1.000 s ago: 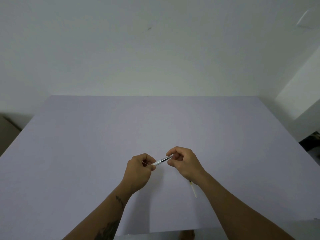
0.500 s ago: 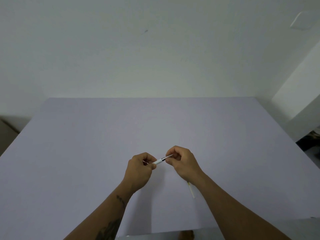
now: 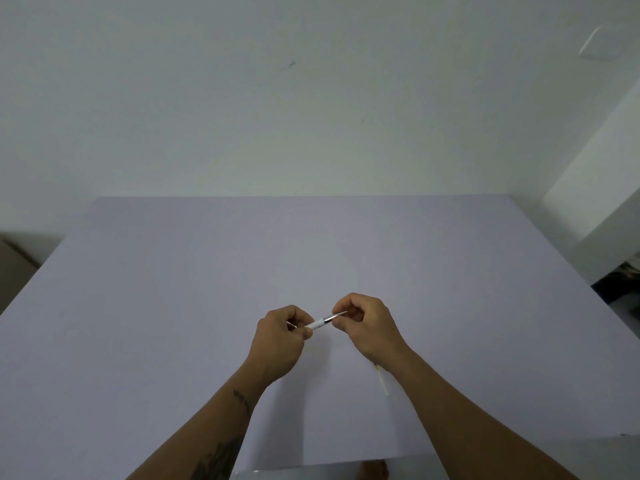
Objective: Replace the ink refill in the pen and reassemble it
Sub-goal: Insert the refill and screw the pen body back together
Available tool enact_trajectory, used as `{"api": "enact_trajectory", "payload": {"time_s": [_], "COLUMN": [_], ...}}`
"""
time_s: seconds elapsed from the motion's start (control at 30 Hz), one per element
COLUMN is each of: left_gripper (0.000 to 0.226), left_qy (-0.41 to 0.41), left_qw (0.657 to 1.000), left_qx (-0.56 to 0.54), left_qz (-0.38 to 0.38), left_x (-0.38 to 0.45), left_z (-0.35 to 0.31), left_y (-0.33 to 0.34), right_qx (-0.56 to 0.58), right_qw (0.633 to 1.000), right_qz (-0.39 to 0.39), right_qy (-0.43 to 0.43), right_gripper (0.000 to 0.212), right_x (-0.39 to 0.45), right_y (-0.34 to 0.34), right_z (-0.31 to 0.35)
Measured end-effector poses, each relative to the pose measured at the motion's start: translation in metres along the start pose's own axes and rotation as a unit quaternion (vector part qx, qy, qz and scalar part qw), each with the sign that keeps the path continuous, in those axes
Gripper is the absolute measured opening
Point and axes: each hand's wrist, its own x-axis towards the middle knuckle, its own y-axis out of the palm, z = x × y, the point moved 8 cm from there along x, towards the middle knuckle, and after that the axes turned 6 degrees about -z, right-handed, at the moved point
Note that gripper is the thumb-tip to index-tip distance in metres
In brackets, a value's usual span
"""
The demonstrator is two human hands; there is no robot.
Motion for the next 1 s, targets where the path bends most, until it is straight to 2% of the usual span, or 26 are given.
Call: {"api": "enact_trajectory", "payload": {"time_s": [0.1,0.23,0.37,0.73,0.87,1.0], "left_gripper": [0.015,0.017,0.018,0.016,0.018,0.016], "left_qy": [-0.001,-0.005,0.001,0.003,0.0,-0.006], "left_qw": [1.0,1.0,1.0,1.0,1.0,1.0], "left_qx": [0.002,-0.003,0.002,0.005,0.007,0.011], "left_qz": [-0.002,-0.004,-0.01,-0.004,-0.008,-0.006], "left_x": [-0.0001,-0.0002,-0.0006,-0.0015,-0.0015,-0.0011], "left_z": [0.0011,0.0038,0.0035,0.0024,0.0038,0.0053], "left_y": [0.0005,-0.0004,-0.0013,-0.0019,-0.0029,-0.0023], "right_qx": [-0.014,-0.027,-0.004,-0.051,-0.041,-0.042], "right_qw": [1.0,1.0,1.0,0.999,0.999,0.999], "right_qz": [-0.001,0.01,0.008,0.013,0.023,0.015], "right_qy": [-0.005,-0.005,-0.008,-0.014,-0.007,0.0], "right_gripper": [0.009,0.019,0.005,0.018,0.007,0.013], "right_x": [0.0001,-0.0004,-0.0028,0.0,-0.002,-0.0026], "right_y": [-0.0004,0.002,0.0039,0.0039,0.0048,0.004], "right_z": [-0.0006,-0.0019,-0.0007,0.0014,0.0003,-0.0013]}}
